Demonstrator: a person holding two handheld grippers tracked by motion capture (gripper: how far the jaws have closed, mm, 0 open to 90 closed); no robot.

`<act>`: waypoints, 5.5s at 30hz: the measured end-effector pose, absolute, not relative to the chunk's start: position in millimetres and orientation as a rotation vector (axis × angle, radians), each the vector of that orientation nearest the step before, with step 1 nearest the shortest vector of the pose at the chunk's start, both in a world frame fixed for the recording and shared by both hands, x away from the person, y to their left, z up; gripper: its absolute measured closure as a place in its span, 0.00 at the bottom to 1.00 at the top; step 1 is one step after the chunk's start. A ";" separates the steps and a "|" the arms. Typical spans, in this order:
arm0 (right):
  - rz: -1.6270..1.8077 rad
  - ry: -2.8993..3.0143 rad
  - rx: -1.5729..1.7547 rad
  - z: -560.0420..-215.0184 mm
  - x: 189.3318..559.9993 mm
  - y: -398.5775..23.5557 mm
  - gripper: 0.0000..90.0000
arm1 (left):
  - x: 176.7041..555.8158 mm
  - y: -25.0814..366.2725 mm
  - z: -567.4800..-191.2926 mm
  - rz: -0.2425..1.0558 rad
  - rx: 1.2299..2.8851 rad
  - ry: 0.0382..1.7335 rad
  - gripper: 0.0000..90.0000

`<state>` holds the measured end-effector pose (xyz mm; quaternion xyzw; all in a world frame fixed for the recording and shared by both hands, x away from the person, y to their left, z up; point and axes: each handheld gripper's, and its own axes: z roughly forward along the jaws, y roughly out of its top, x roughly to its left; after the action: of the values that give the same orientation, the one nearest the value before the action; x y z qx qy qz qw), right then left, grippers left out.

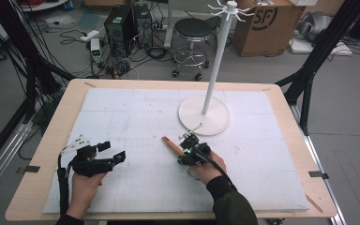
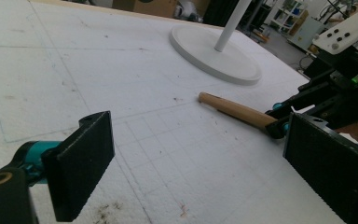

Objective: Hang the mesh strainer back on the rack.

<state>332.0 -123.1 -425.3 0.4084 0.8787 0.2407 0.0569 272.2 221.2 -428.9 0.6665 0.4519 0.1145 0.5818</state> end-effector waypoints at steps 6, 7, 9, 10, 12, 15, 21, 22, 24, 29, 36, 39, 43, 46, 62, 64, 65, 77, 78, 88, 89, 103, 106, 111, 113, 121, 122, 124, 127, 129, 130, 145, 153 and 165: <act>0.804 2.691 1.269 -422.1 333.7 -129.6 0.79 | 272.4 221.0 -429.1 0.269 1.565 1.054 0.10; 0.790 2.691 1.271 -423.0 333.7 -129.2 0.79 | 272.4 221.1 -429.0 0.270 1.567 1.054 0.11; 0.786 2.693 1.274 -423.6 334.1 -128.6 0.79 | 272.1 220.9 -428.9 0.271 1.562 1.052 0.10; 0.792 2.697 1.264 -424.2 335.2 -129.3 0.79 | 272.0 220.8 -428.9 0.270 1.561 1.053 0.11; 0.793 2.704 1.288 -424.4 336.1 -129.8 0.79 | 272.1 220.7 -429.0 0.272 1.565 1.053 0.11; 0.785 2.712 1.284 -425.4 337.4 -128.8 0.79 | 272.0 219.7 -429.0 0.268 1.566 1.053 0.11; 0.786 2.717 1.283 -425.0 337.9 -128.5 0.79 | 271.8 219.4 -429.0 0.269 1.569 1.050 0.11; 0.790 2.714 1.286 -424.2 337.6 -129.1 0.79 | 272.1 219.7 -429.1 0.269 1.571 1.050 0.11; 0.853 2.721 1.298 -421.7 337.6 -132.4 0.79 | 272.6 219.9 -429.3 0.271 1.572 1.051 0.11; 0.969 2.684 1.346 -409.4 337.5 -144.2 0.79 | 272.1 219.5 -429.2 0.267 1.571 1.048 0.11; 0.975 2.695 1.307 -385.1 338.3 -152.7 0.79 | 272.3 218.8 -429.5 0.270 1.573 1.048 0.11; 0.988 2.672 1.296 -371.9 339.6 -156.5 0.79 | 271.9 218.5 -429.3 0.269 1.574 1.047 0.11; 1.051 2.628 1.302 -358.4 341.2 -165.9 0.79 | 271.5 218.1 -429.1 0.265 1.574 1.044 0.11; 1.105 2.591 1.306 -350.8 341.1 -173.4 0.79 | 271.3 217.8 -429.1 0.265 1.575 1.044 0.11; 1.512 2.268 1.370 -316.4 344.1 -215.7 0.79 | 270.9 217.4 -429.3 0.266 1.580 1.042 0.11; 1.567 2.206 1.360 -312.8 343.5 -220.3 0.79 | 271.1 217.5 -429.4 0.261 1.575 1.045 0.11; 1.601 2.177 1.361 -311.1 343.2 -222.5 0.79 | 271.2 218.1 -429.2 0.260 1.576 1.045 0.11; 1.712 1.974 1.327 -302.4 341.9 -233.0 0.79 | 270.8 218.3 -429.1 0.264 1.581 1.045 0.11; 1.718 1.960 1.323 -301.4 341.5 -234.1 0.79 | 270.8 218.1 -429.2 0.264 1.580 1.046 0.11; 1.730 1.791 1.265 -284.9 334.0 -245.0 0.79 | 270.4 216.9 -429.3 0.264 1.586 1.043 0.11; 1.730 1.780 1.259 -283.2 333.2 -246.0 0.79 | 270.4 216.7 -429.4 0.263 1.583 1.043 0.11; 1.803 1.586 1.253 -266.5 336.3 -268.4 0.79 | 269.2 213.2 -429.5 0.257 1.579 1.031 0.11; 1.802 1.564 1.251 -264.9 337.3 -268.5 0.79 | 269.3 212.5 -429.5 0.260 1.583 1.028 0.11; 1.796 1.553 1.232 -263.3 337.5 -268.0 0.79 | 269.4 215.9 -428.8 0.262 1.571 1.037 0.11; 1.800 1.542 1.233 -262.2 337.4 -268.3 0.79 | 269.7 216.5 -429.0 0.262 1.566 1.038 0.11; 1.807 1.503 1.230 -256.0 340.0 -273.5 0.79 | 270.0 215.0 -429.5 0.264 1.565 1.036 0.11; 1.811 1.493 1.232 -255.0 340.4 -274.0 0.79 | 270.0 214.6 -429.4 0.268 1.568 1.034 0.11; 1.823 1.474 1.230 -253.3 341.5 -275.0 0.79 | 269.8 213.2 -429.2 0.266 1.571 1.028 0.11; 1.830 1.454 1.230 -251.2 344.4 -275.3 0.79 | 270.2 211.9 -429.3 0.265 1.574 1.026 0.12; 1.840 1.440 1.229 -249.2 346.2 -276.1 0.79 | 270.8 212.0 -429.7 0.266 1.576 1.027 0.12; 1.852 1.434 1.228 -248.4 347.2 -276.7 0.79 | 270.9 212.0 -429.9 0.266 1.574 1.029 0.12; 1.878 1.403 1.237 -229.2 367.0 -284.5 0.79 | 274.8 210.6 -432.4 0.255 1.572 1.022 0.13; 1.872 1.392 1.242 -222.7 374.9 -284.8 0.79 | 275.9 210.4 -432.8 0.250 1.562 1.020 0.13; 1.872 1.386 1.259 -223.3 387.1 -287.8 0.79 | 276.3 211.2 -433.4 0.251 1.573 1.018 0.13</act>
<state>387.1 -287.8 -223.3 0.4612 0.5075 0.6855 0.2446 276.3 211.2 -433.4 0.6746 0.4364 0.1078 0.5856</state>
